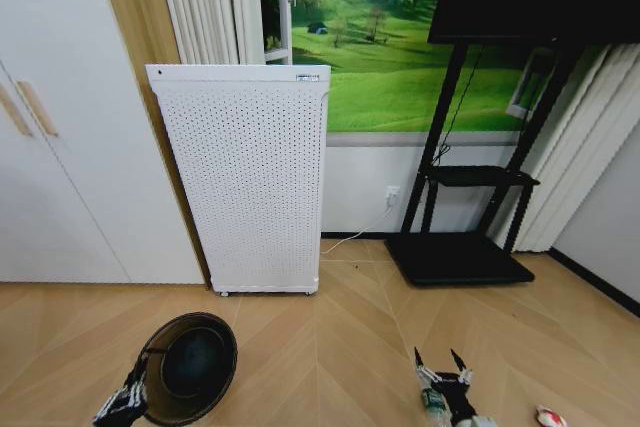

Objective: Pick up the trash bin and place the garbage on the floor into it.

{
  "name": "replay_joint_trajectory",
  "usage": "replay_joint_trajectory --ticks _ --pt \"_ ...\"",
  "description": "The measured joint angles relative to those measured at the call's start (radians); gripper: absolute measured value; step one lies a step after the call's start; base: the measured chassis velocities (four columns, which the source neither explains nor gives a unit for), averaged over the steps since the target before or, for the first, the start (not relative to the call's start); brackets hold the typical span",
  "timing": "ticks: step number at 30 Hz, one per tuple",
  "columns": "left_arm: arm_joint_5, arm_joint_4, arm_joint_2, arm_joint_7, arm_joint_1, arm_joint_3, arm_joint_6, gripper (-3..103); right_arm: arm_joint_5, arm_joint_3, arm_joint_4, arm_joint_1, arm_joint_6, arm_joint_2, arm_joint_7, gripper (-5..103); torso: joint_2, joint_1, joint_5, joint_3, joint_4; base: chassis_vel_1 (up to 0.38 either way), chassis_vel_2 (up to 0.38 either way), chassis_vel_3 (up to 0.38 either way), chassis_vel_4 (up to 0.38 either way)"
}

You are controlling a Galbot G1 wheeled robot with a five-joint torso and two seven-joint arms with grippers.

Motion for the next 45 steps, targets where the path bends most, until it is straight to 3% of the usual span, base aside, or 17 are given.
replay_joint_trajectory --ticks 4,13,16,18,21,24,32,39,45 --pt "0.015 0.018 0.000 0.006 -0.023 0.005 -0.024 7 -0.043 0.018 -0.114 0.038 -0.083 -0.044 -0.054 100 0.000 0.000 0.0000 0.000 -0.0004 -0.076 -0.014 0.030 0.029" --pt "0.017 0.015 0.001 -0.007 -0.082 0.003 -0.028 7 -0.134 0.026 -0.196 0.008 -0.021 -0.029 -0.106 100 0.000 0.000 -0.0004 0.000 -0.0006 0.000 0.000 0.000 0.000" --pt "-0.002 0.002 0.012 0.021 -0.100 0.006 -0.054 7 -0.151 0.020 -0.229 0.024 -0.021 -0.023 -0.109 100 0.000 0.000 0.0000 0.000 -0.0003 0.000 0.000 0.000 0.000" --pt "-0.042 -0.022 0.024 0.076 -0.117 0.008 -0.071 7 -0.168 0.015 -0.244 0.033 -0.031 -0.022 -0.112 100 0.000 0.000 -0.0003 0.000 -0.0004 0.000 0.000 0.000 0.000" --pt "-0.084 -0.050 0.035 0.129 -0.136 0.011 -0.073 7 -0.187 0.012 -0.264 0.045 -0.044 -0.024 -0.114 100 0.000 0.000 -0.0001 0.000 -0.0004 0.000 0.000 0.000 0.000" --pt "-0.097 -0.059 0.040 0.142 -0.160 0.016 -0.073 7 -0.218 0.012 -0.298 0.058 -0.046 -0.026 -0.113 100 0.000 0.000 -0.0002 0.000 -0.0004 0.000 0.000 0.000 0.000" --pt "-0.082 -0.062 0.039 0.144 -0.180 0.024 -0.071 7 -0.256 0.012 -0.411 0.106 -0.038 -0.027 -0.094 101 0.000 0.000 -0.0002 0.000 -0.0006 0.000 0.000 0.000 0.000" --pt "-0.076 -0.045 0.037 0.151 -0.164 0.019 -0.080 7 -0.329 0.018 -0.548 0.158 -0.023 -0.024 -0.071 95 0.000 0.000 -0.0003 0.000 -0.0003 0.000 0.000 0.000 0.000" --pt "-0.074 -0.039 0.036 0.142 -0.172 0.017 -0.080 7 -0.337 0.018 -0.579 0.175 -0.012 -0.022 -0.048 88 0.000 0.000 -0.0006 0.000 -0.0003 0.000 0.000 0.000 0.000"
